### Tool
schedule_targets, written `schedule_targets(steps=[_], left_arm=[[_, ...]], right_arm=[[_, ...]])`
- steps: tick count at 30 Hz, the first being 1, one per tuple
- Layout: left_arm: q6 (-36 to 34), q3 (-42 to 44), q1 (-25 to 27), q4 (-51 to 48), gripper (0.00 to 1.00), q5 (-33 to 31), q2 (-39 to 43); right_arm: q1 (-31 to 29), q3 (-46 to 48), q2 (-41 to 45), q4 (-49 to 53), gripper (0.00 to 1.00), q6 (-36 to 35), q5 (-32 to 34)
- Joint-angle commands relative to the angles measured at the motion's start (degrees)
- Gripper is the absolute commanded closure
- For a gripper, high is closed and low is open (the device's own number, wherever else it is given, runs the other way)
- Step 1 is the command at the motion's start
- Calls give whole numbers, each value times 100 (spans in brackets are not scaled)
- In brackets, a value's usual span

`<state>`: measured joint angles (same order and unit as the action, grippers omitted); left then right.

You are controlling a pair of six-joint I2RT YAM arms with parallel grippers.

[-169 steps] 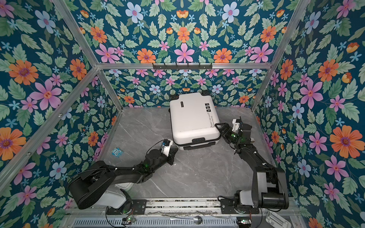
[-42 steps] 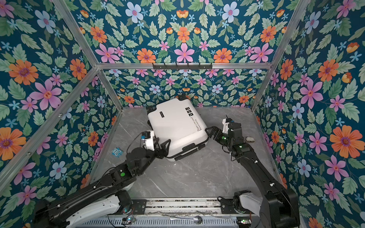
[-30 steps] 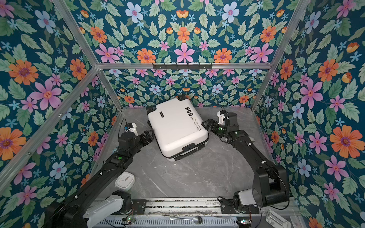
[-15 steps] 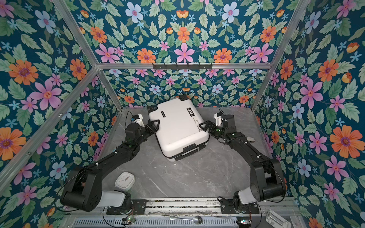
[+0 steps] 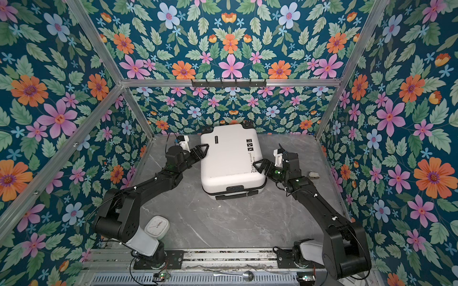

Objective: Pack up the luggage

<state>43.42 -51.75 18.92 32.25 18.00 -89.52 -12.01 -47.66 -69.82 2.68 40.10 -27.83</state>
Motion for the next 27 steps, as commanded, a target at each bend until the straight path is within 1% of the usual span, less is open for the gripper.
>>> schedule_targets(steps=[1, 4, 6, 7, 11, 16, 19, 20, 22, 23, 25, 26, 27], left_arm=[[-338, 116, 40, -142, 29, 57, 469], [-524, 444, 51, -664, 31, -471, 1312], [-586, 739, 98, -1016, 31, -779, 1932], [-589, 910, 154, -1218, 31, -940, 2275], [-491, 1597, 386, -1661, 31, -1306, 3440], [-134, 2571, 457, -1663, 29, -1274, 4869], [180, 2990, 448, -1726, 21, -1327, 5549], [291, 3129, 455, -1680, 19, -1310, 5727], [630, 3346, 455, -1714, 19, -1364, 6034], [764, 3398, 462, -1758, 22, -1317, 6116], [1083, 3480, 481, -1878, 37, -1115, 6177], [1323, 3580, 535, -1895, 40, -1113, 6197], [1626, 3773, 709, -1782, 41, -1220, 6266]], right_arm=[[-9, -113, 391, 737, 1, -374, 721], [-10, -52, 1076, 1153, 2, -600, 1285], [-11, 14, 1497, 1341, 6, -696, 1482], [-12, 46, 1702, 1442, 6, -736, 1554], [-9, 134, 2018, 1703, 3, -753, 2027], [-10, 239, 2342, 1825, 1, -984, 2442], [-9, 378, 2595, 1745, 1, -1012, 2674], [-7, 489, 2696, 1670, 1, -993, 2710], [-11, 825, 3011, 1346, 1, -1014, 2699], [-11, 940, 3155, 1292, 1, -980, 2698], [-10, 1173, 3375, 1102, 1, -1053, 2466], [-8, 1224, 3403, 1103, 1, -1027, 2364], [-11, 1285, 3399, 1092, 5, -949, 2211]])
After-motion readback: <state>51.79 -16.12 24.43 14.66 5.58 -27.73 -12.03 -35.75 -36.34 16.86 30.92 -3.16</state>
